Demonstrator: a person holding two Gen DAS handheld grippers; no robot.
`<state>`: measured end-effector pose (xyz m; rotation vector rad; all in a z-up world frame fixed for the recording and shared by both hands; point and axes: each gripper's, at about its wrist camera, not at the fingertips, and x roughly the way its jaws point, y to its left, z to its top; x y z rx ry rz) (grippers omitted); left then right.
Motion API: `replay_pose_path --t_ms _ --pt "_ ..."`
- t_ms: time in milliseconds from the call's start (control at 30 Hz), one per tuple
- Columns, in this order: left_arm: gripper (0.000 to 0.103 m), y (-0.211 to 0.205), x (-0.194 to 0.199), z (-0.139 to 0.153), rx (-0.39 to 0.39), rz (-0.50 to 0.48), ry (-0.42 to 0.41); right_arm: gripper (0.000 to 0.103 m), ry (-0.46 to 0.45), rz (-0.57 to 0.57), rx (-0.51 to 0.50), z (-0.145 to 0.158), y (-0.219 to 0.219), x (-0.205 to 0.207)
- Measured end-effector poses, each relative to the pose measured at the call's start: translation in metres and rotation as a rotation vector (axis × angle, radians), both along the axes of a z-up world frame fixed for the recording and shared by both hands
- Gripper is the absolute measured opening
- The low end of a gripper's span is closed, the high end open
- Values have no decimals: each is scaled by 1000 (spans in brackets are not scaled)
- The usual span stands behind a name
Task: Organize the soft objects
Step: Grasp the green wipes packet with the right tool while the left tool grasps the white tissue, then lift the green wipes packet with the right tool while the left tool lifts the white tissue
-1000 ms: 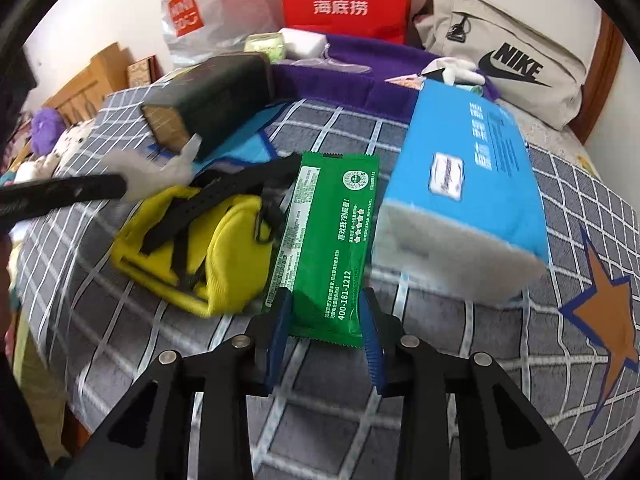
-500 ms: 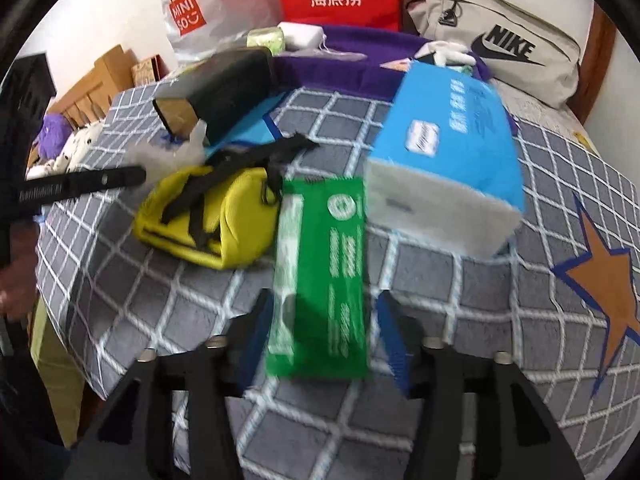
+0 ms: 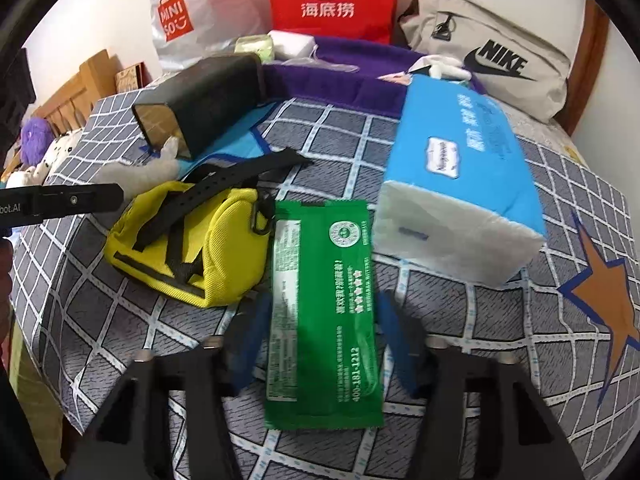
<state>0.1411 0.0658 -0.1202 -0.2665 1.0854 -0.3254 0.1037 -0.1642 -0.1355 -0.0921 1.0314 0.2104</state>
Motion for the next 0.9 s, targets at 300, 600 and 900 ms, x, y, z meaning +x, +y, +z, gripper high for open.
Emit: replay_pose_path --t_ms 300,600,900 --pt "9 8 11 -10 -12 56 -3 28 23 17 30 6 -12 -8" --pt "8 8 -8 24 12 36 -92 28 5 24 86 25 -26 -26" --pt "8 -3 -19 50 69 29 -155 28 -55 29 102 53 -40 -34"
